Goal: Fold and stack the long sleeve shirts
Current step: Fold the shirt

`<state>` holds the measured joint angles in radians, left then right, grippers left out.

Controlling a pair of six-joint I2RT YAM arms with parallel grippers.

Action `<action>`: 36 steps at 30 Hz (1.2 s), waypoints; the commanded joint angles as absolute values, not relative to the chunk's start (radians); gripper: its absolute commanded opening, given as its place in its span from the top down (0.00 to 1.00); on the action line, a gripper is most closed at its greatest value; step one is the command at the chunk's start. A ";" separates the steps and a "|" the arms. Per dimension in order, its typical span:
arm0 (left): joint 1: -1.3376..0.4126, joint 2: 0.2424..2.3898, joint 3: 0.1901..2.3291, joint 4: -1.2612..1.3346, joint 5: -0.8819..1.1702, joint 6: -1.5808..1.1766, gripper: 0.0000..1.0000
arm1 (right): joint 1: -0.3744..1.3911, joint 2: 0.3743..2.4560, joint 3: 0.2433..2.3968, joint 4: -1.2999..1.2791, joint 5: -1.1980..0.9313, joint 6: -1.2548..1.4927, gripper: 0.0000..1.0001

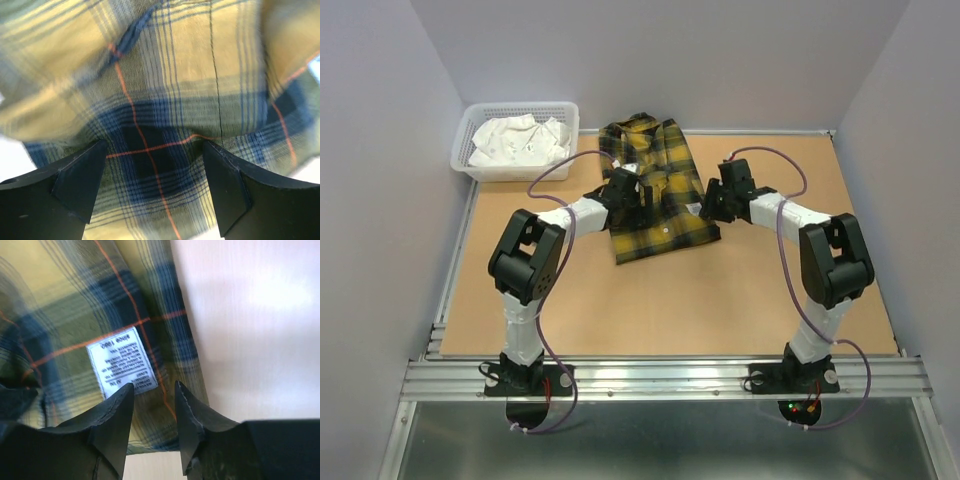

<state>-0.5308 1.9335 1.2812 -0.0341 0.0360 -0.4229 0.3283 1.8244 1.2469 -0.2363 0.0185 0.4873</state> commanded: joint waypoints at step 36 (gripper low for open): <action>-0.586 1.779 1.117 -0.006 0.037 -0.426 0.30 | 0.376 1.914 1.059 0.609 -0.592 0.890 0.25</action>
